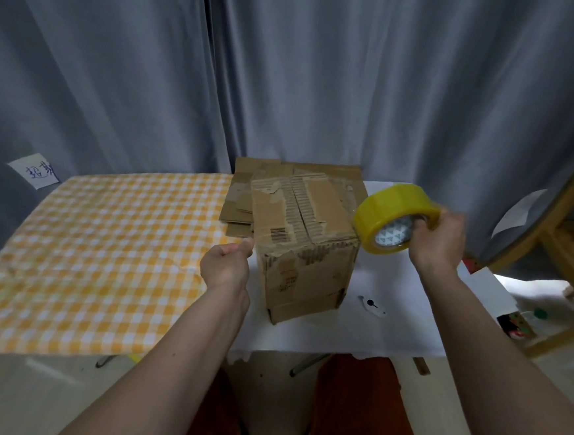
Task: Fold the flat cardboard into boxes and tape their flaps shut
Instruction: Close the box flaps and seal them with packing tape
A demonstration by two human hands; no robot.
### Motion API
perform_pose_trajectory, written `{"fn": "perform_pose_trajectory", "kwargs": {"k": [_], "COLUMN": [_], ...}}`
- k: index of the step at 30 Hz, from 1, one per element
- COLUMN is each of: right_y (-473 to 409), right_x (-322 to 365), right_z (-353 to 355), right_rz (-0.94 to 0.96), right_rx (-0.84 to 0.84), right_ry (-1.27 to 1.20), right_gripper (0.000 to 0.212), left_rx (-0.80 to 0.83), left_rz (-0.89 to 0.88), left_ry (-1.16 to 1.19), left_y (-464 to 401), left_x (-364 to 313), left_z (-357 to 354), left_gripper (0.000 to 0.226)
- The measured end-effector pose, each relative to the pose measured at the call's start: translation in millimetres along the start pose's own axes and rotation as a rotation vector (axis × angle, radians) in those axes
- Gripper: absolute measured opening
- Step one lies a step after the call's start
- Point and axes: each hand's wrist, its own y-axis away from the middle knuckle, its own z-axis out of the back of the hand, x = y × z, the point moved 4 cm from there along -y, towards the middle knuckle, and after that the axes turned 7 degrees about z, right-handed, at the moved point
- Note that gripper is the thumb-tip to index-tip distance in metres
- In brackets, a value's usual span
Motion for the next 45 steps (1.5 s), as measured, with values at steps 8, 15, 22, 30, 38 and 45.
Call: {"fn": "perform_pose_trajectory", "kwargs": {"k": [8,15,22,30,38,45], "right_y": [-1.5,4.9,9.4,14.8,18.1,38.5], "right_x": [-10.7,-23.0,-28.3,-35.2,-35.7,-42.0], "right_z": [-8.7,-15.2,-18.4,-20.0,-18.9,-17.3], "right_rz": [-0.02,-0.087,-0.122,-0.13,-0.099,-0.095], "right_rx": [0.04,0.044,0.038,0.012,0.012,0.062], "right_ry": [-0.056,-0.084,-0.131,-0.149,-0.167,-0.234], "right_gripper": [0.028,0.024,0.026,0.023,0.02,0.016], "left_rx": [0.007,0.044,0.024,-0.021,0.125,0.231], "left_rz": [0.107,0.17,0.169,0.249,-0.834,-0.947], "left_ry": [-0.02,0.01,-0.039,-0.147,-0.794,-1.054], "left_y": [-4.0,-6.4,-12.6,-16.7,34.5,29.5], "left_x": [12.5,26.3,30.9,40.8,10.3,11.0], "left_z": [-3.4,-11.5,-20.1,-14.3,-26.6,-31.8], "left_gripper": [0.017,0.015,0.021,0.061,0.052,0.055]}}
